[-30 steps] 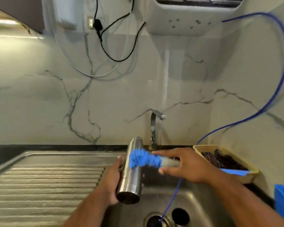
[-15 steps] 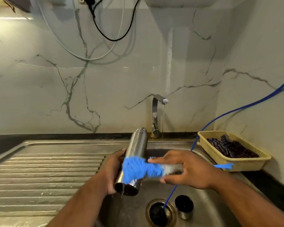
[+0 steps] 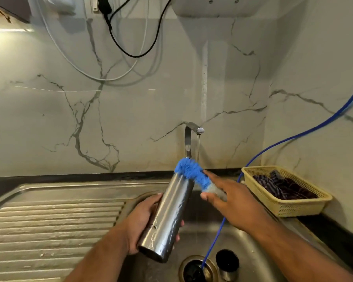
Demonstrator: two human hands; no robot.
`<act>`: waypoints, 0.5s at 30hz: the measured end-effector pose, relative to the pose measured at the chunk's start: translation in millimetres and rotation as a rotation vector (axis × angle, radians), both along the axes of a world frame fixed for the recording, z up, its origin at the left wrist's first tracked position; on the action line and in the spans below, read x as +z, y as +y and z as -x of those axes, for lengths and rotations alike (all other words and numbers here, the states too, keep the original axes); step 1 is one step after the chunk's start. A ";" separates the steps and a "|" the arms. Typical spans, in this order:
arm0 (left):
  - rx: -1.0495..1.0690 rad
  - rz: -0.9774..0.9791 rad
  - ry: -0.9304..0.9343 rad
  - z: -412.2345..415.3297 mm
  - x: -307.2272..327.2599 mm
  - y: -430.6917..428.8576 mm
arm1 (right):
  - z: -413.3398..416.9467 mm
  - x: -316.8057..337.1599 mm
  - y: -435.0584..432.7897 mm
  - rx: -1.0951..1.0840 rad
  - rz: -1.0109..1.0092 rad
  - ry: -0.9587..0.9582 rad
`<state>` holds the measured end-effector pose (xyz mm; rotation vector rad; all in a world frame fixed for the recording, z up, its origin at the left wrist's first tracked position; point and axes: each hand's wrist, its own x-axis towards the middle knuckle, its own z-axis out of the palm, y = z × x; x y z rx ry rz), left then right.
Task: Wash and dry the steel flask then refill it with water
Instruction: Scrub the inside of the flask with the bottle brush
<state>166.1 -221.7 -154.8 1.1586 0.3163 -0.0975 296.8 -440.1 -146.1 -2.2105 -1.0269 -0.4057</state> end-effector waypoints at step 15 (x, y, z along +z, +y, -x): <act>0.022 -0.120 -0.068 1.8 -0.3 0.2 | 17.4 8.5 -6.5 0.178 0.196 0.017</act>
